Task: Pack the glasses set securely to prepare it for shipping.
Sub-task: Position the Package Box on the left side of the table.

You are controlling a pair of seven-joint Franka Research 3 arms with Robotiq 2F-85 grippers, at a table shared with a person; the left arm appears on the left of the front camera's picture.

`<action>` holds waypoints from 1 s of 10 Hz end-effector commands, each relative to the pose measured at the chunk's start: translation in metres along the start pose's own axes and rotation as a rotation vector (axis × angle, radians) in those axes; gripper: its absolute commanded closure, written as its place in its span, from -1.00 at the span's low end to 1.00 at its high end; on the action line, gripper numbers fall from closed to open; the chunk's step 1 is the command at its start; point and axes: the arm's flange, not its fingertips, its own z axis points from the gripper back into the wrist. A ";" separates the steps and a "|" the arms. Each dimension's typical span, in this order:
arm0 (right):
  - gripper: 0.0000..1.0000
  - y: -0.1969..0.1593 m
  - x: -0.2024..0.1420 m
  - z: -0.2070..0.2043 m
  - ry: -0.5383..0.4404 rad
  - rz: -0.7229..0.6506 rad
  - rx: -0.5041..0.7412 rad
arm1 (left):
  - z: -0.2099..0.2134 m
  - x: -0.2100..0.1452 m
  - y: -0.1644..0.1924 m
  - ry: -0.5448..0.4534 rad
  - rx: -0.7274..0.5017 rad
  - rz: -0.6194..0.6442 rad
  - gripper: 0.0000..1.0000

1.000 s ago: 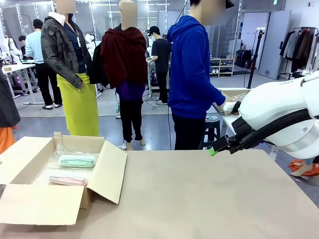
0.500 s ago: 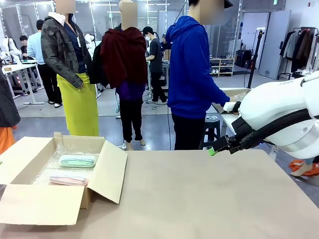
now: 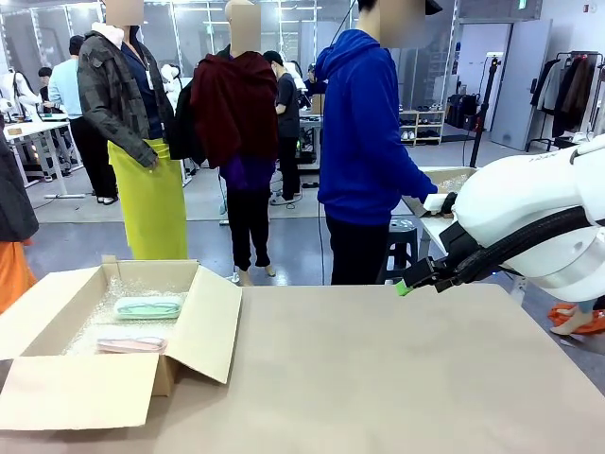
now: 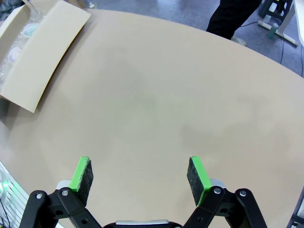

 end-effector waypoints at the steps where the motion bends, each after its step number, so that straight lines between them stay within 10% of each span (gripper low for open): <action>1: -1.00 0.004 0.002 0.002 0.001 -0.021 -0.003 | 0.008 -0.004 -0.007 -0.057 0.197 -0.079 -1.00; 5: -1.00 0.004 0.002 0.002 0.001 -0.021 -0.003 | -0.101 -0.077 -0.200 0.239 0.471 -0.671 -1.00; 10: -1.00 0.004 0.002 0.002 0.001 -0.021 -0.003 | -0.260 -0.135 -0.282 0.563 0.903 -0.960 -1.00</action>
